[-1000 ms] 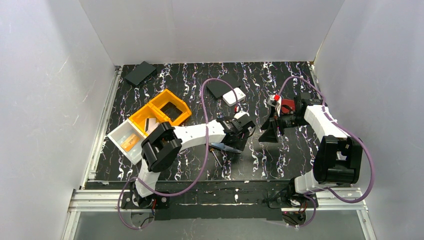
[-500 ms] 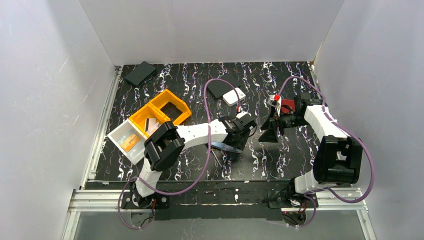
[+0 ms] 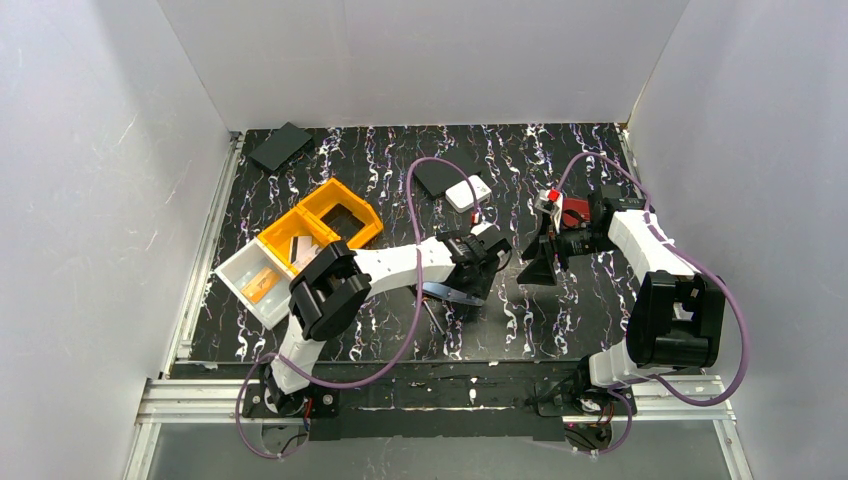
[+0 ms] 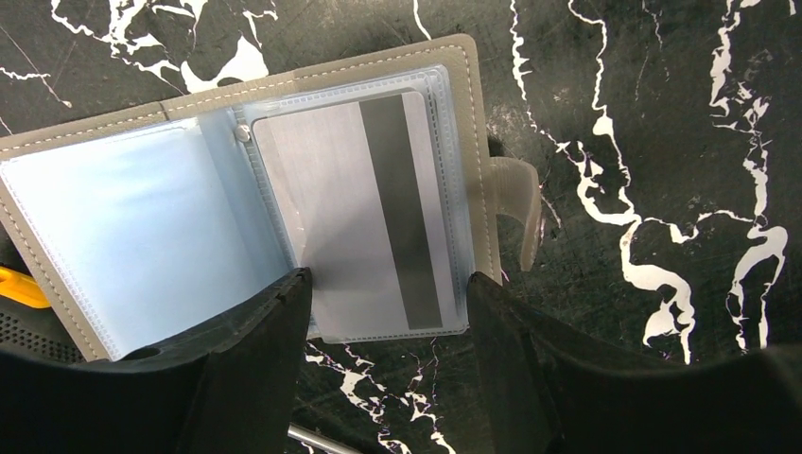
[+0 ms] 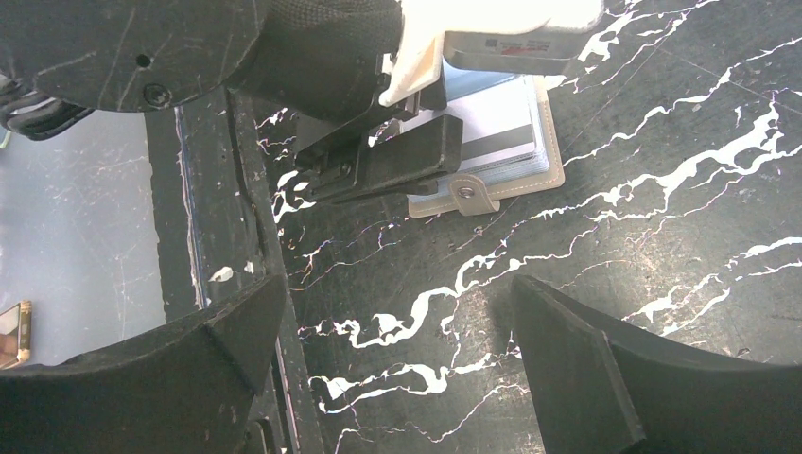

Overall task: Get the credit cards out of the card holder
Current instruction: Remove the credit card from the card holder.

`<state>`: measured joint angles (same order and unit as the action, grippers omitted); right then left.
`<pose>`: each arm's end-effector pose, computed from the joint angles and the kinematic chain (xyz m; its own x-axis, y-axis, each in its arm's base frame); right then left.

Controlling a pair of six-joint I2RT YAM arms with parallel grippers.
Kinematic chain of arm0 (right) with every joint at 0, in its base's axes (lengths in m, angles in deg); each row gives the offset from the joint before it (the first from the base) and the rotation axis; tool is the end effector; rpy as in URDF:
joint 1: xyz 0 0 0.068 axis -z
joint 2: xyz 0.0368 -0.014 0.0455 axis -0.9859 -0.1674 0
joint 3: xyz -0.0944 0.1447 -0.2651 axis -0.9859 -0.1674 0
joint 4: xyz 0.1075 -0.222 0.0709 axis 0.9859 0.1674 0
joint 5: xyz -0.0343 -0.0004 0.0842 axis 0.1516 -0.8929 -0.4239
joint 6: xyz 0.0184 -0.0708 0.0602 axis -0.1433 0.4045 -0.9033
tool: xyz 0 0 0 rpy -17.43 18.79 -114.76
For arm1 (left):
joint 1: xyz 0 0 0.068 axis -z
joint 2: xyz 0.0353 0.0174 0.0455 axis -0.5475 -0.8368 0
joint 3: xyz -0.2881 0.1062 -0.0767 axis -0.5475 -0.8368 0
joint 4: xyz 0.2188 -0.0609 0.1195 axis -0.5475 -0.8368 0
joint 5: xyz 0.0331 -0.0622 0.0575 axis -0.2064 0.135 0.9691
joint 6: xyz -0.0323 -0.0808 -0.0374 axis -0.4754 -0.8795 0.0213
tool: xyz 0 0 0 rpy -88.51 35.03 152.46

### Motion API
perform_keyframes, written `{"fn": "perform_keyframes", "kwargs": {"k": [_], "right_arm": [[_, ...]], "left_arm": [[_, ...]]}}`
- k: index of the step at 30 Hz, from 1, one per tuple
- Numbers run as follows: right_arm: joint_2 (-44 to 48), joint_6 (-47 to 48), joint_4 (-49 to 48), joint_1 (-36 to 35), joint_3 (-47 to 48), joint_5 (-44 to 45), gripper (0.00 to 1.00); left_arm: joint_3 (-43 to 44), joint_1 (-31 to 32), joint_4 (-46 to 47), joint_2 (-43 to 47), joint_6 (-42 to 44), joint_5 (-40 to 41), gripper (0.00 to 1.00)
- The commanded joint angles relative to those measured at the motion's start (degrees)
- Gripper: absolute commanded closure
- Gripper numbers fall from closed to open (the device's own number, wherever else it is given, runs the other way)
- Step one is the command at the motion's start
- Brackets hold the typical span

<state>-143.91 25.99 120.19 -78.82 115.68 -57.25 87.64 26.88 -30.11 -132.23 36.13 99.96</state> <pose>0.2491 0.0686 0.2573 -0.4464 -0.3951 -0.8029 -0.8914 0.2742 0.3607 0.2584 -0.4048 0.1835 -0.7859 0.3087 -0.5358 0.4122 0.9074 -0.0817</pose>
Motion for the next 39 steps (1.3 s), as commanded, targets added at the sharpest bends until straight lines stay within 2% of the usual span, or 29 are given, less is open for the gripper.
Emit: {"fn": "perform_keyframes", "kwargs": {"k": [1,14,20,25,33,35,39], "right_arm": [[1.27,0.03,-0.02,0.3,0.57,-1.54,0.02],[1.19,0.2,0.13,0.3,0.52,-1.63,0.02],[1.16,0.25,0.3,0.3,0.52,-1.79,0.02],[1.17,0.51,0.58,0.3,0.36,-2.64,0.02],[0.0,0.26,0.84,-0.66,-0.39,-6.16,0.02],[-0.31,-2.32,-0.63,-1.36,-0.81,-6.53,0.02],[0.09,-12.66,-9.57,-3.27,-2.96,-6.38,0.04]], "left_arm": [[0.65,-0.57,-2.0,0.57,-0.73,1.36,0.4],[-0.17,-1.7,-1.77,0.56,-1.08,-0.74,0.41],[-2.58,-2.51,0.69,2.15,-1.37,-3.82,0.5],[-6.53,-3.73,4.25,4.92,-2.45,-7.8,0.57],[-13.88,-6.7,13.1,10.19,-5.28,-19.06,0.58],[-15.57,-7.6,15.55,10.8,-6.17,-22.02,0.58],[-18.83,-9.15,20.21,11.57,-8.0,-26.58,0.58]]}}
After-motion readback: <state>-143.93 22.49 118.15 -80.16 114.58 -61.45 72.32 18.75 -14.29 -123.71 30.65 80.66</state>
